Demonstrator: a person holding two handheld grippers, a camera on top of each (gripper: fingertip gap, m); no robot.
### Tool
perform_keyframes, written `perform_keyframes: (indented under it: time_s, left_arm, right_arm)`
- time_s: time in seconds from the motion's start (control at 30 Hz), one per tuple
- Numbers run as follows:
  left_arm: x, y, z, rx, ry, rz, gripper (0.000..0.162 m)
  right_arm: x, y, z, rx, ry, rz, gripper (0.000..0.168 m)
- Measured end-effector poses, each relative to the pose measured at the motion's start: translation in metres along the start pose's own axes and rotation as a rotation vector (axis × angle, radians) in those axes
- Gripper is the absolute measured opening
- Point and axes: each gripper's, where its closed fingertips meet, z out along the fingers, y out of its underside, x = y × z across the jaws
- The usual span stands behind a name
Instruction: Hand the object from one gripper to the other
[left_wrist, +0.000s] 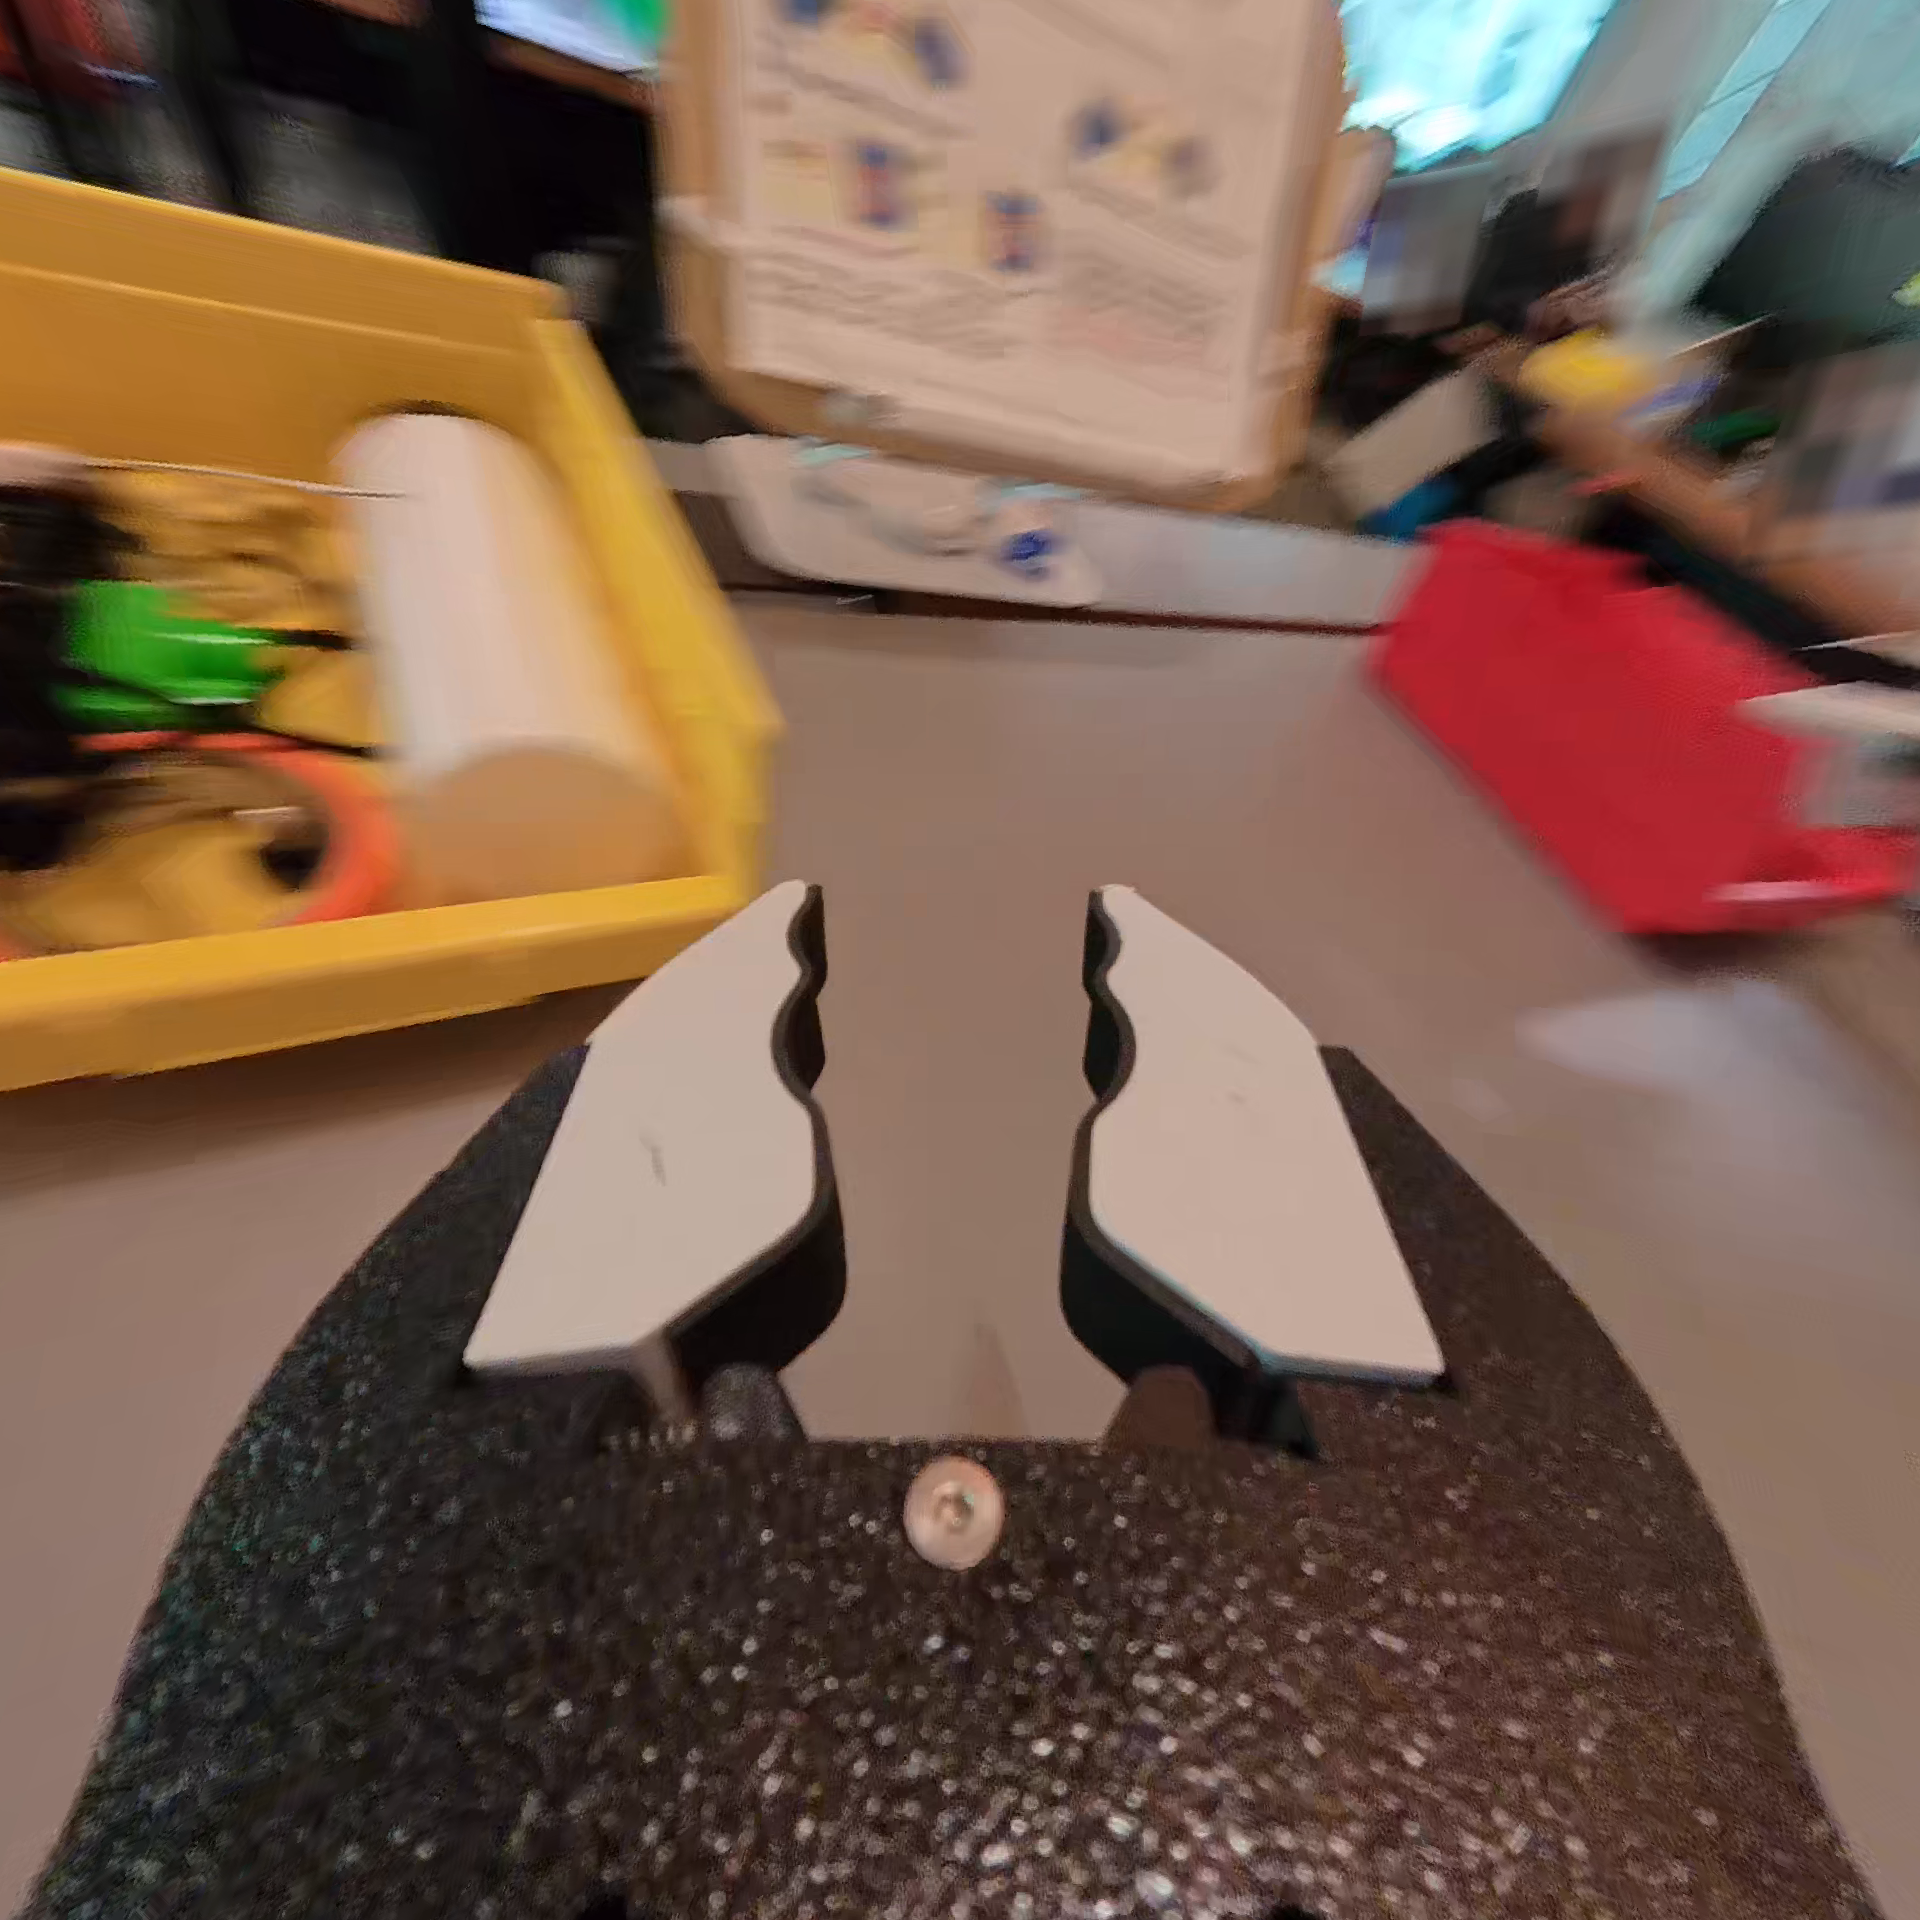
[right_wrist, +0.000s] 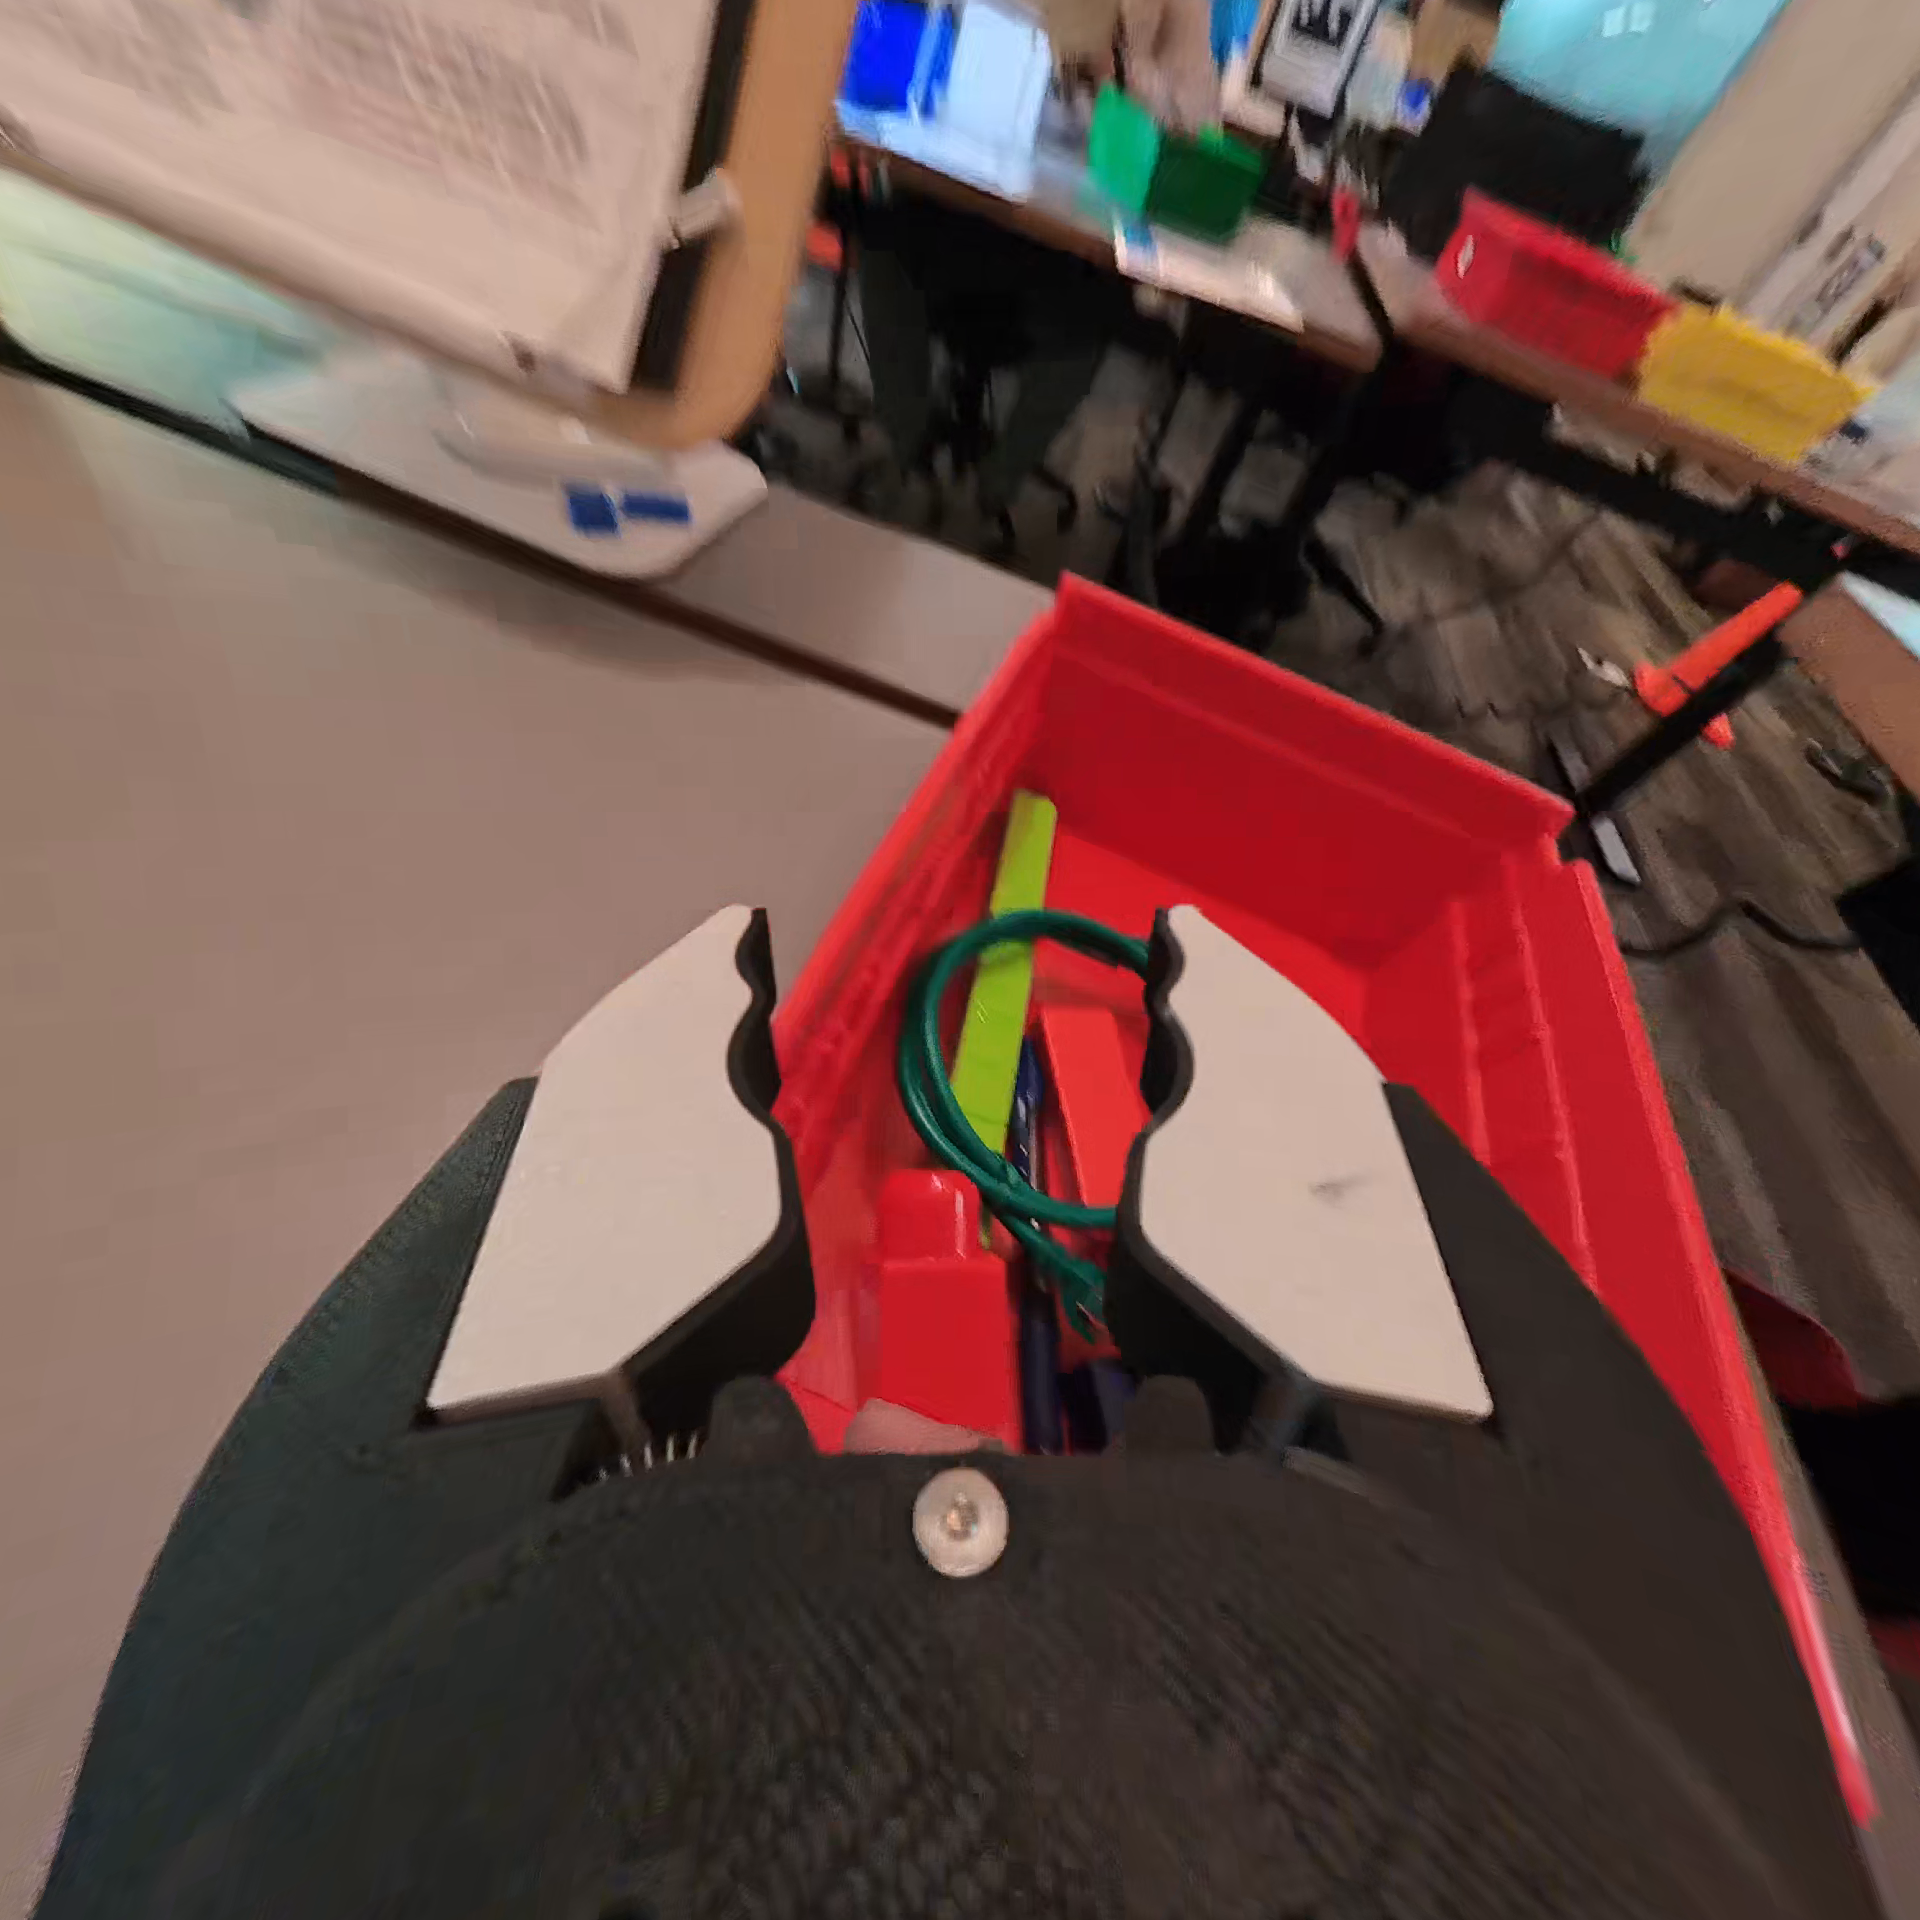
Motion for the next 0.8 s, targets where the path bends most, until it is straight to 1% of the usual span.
perform_keyframes:
  time_s: [0.07,0.13,0.2,0.23,0.3,0.43,0.47,0.53,0.6,0.63,0.67,0.73,0.8]
  left_arm:
    - [-0.051,-0.003,-0.005,-0.083,-0.260,0.128,0.051]
    - [-0.099,-0.015,-0.008,-0.190,-0.501,0.333,0.062]
    - [-0.138,-0.024,-0.004,-0.334,-0.650,0.521,0.065]
    - [-0.155,-0.026,-0.001,-0.407,-0.701,0.570,0.067]
    - [-0.182,-0.025,0.013,-0.525,-0.736,0.582,0.065]
    - [-0.214,-0.005,0.039,-0.728,-0.728,0.531,0.060]
    - [-0.218,-0.003,0.043,-0.758,-0.731,0.524,0.041]
    - [-0.227,-0.007,0.045,-0.774,-0.780,0.525,0.043]
    - [-0.232,-0.002,0.042,-0.847,-0.793,0.515,0.028]
    - [-0.235,-0.001,0.040,-0.869,-0.797,0.512,0.027]
    - [-0.238,-0.001,0.038,-0.877,-0.799,0.510,0.024]
    - [-0.241,0.001,0.036,-0.877,-0.768,0.493,0.007]
    - [-0.241,0.000,0.034,-0.845,-0.739,0.496,0.004]
  right_arm:
    - [-0.004,-0.014,-0.010,0.077,-0.010,0.005,0.069]
    - [-0.004,-0.023,-0.017,0.118,0.007,-0.014,0.068]
    - [-0.009,-0.031,-0.020,0.144,-0.012,-0.034,0.068]
    - [-0.013,-0.033,-0.021,0.148,-0.028,-0.040,0.068]
    - [-0.021,-0.037,-0.023,0.166,-0.054,-0.029,0.067]
    - [-0.043,-0.048,-0.024,0.199,-0.141,-0.015,0.067]
    - [-0.049,-0.050,-0.024,0.202,-0.156,-0.027,0.066]
    - [-0.058,-0.051,-0.024,0.195,-0.178,-0.060,0.067]
    - [-0.065,-0.051,-0.024,0.189,-0.194,-0.083,0.066]
    - [-0.068,-0.051,-0.025,0.189,-0.208,-0.091,0.066]
    - [-0.071,-0.051,-0.025,0.189,-0.219,-0.094,0.066]
    - [-0.074,-0.052,-0.027,0.194,-0.234,-0.093,0.066]
    - [-0.075,-0.055,-0.029,0.207,-0.242,-0.086,0.065]
